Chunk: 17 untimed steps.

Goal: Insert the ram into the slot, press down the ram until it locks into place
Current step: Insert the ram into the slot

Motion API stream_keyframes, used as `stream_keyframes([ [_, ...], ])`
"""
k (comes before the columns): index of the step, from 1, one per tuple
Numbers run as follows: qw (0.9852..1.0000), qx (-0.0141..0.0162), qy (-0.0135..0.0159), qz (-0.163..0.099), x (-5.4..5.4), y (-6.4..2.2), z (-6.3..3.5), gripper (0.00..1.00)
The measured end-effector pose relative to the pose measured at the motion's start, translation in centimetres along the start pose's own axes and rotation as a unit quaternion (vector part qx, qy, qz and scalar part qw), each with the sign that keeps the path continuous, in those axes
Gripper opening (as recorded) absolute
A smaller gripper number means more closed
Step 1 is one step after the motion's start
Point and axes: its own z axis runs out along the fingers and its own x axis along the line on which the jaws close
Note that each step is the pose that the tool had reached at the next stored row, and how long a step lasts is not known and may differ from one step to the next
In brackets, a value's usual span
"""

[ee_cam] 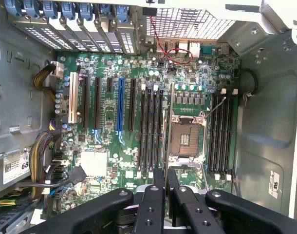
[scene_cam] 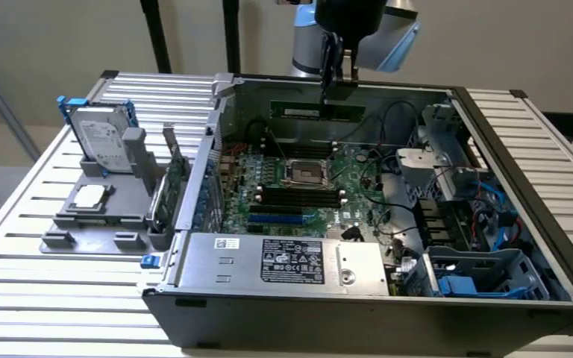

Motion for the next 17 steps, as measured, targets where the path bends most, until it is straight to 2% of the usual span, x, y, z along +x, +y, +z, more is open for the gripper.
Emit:
stream_keyframes([
  [1,1.0000,0.0000,0.0004,0.000,0.0,0.00,0.03,0.14],
  [3,1.0000,-0.0001,0.0033,0.000,0.0,-0.01,0.32,0.14],
  [4,1.0000,-0.0001,0.0036,0.000,0.0,-0.02,0.50,0.14],
  [11,1.0000,-0.0001,0.0036,-0.001,0.0,0.02,1.78,0.14],
  [17,0.9999,-0.0002,0.0040,-0.013,0.1,0.33,2.89,0.14],
])
